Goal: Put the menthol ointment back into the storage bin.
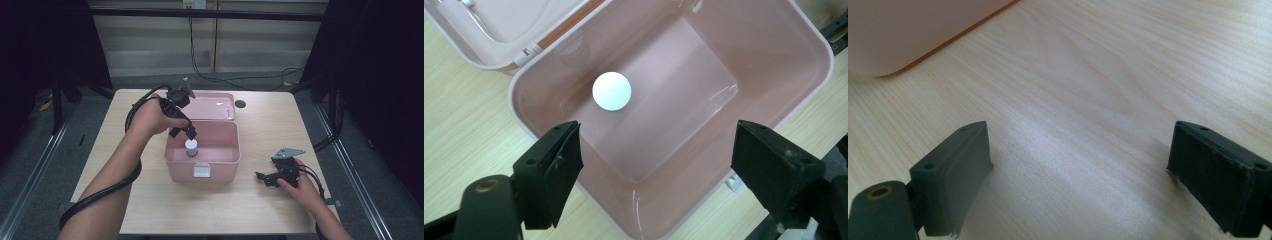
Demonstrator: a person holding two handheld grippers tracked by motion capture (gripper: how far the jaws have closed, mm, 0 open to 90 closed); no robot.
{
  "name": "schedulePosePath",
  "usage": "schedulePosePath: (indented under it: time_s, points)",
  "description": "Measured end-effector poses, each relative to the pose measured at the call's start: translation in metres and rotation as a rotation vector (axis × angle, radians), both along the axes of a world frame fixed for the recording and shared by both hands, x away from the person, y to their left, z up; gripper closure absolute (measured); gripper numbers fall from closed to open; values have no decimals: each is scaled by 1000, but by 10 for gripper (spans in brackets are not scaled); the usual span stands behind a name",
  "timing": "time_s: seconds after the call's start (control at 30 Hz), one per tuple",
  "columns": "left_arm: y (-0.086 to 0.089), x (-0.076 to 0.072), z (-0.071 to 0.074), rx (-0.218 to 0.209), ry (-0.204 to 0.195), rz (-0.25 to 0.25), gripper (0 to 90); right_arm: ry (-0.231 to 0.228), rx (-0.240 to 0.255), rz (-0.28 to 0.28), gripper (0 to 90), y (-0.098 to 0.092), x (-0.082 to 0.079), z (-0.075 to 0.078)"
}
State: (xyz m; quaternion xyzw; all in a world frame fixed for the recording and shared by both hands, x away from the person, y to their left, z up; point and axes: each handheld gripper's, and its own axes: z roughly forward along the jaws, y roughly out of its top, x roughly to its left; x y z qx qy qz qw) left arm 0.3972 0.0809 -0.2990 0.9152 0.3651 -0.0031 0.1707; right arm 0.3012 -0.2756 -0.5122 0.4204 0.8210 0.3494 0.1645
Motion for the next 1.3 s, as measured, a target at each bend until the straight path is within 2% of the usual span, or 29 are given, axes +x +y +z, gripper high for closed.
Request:
schedulePosePath:
  time_s: [0.1,0.27,0.63,0.93,1.13,1.3]
  points:
    - [4,0,1,-12,5,3,200,-1,0,-1,94,0,0,0]
    - [14,-1,2,2,3,14,201,1,1,-1,94,0,0,0]
    - [35,-5,4,-2,1,30,209,1,1,-1,94,0,0,0]
    - [49,-9,6,0,-4,23,209,0,0,0,94,0,0,0]
    - [61,-12,6,-5,-6,30,208,0,0,0,94,0,0,0]
    - [70,-16,4,-27,-15,34,209,-2,1,-1,94,0,0,0]
